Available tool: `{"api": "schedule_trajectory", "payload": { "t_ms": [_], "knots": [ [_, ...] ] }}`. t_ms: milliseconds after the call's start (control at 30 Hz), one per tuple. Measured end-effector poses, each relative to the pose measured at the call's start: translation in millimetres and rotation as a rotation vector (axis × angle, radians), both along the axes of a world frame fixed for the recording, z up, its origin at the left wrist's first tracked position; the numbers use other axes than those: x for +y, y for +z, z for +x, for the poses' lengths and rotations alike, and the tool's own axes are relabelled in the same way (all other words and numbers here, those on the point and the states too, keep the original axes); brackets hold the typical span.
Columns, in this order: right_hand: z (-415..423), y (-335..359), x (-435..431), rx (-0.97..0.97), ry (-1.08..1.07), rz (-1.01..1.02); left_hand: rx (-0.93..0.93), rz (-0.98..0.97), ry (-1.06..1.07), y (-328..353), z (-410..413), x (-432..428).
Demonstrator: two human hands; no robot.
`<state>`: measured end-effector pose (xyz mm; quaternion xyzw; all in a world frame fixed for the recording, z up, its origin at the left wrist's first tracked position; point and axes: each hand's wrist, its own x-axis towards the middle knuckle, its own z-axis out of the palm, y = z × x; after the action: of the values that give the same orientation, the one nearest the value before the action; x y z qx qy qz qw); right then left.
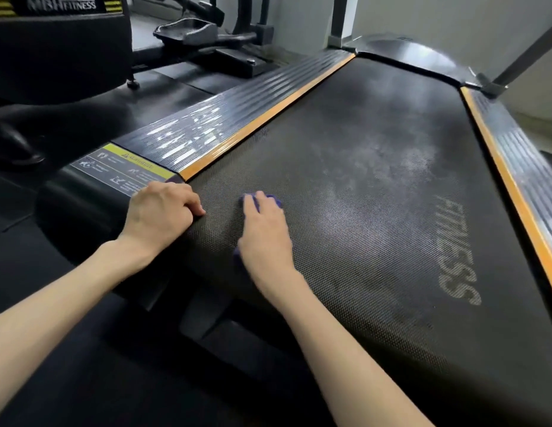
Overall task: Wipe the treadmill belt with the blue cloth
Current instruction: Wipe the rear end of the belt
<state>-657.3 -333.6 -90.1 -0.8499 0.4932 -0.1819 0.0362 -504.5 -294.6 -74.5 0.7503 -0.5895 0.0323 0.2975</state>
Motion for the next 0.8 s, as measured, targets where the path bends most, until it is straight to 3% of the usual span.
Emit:
{"api": "schedule_trajectory", "payload": {
  "t_ms": [133,200,367,467,633,800],
  "knots": [
    [-91.2,9.6,-34.2,-0.018,-0.355,0.162,0.022,-0.026,0.006,-1.8,-1.0,1.5],
    [-83.6,10.7,-41.6,-0.046,-0.429,0.164,0.037,-0.033,0.034,-2.1,-3.3,2.2],
    [4.2,2.3,-5.6,-0.088,-0.012,0.096,-0.054,0.034,0.041,6.1,-12.4,-7.8],
    [-14.2,5.8,-7.6,-0.077,0.075,0.211,0.014,0.138,-0.08,15.9,-10.3,-26.0],
    [-155.2,5.8,-31.3,-0.05,-0.294,0.23,0.007,0.211,-0.426,10.1,-49.7,-48.0],
    [-260.2,22.9,-37.9,-0.101,-0.724,0.277,-0.07,0.186,-0.555,-1.4,-94.5,-54.9]
  ]
}}
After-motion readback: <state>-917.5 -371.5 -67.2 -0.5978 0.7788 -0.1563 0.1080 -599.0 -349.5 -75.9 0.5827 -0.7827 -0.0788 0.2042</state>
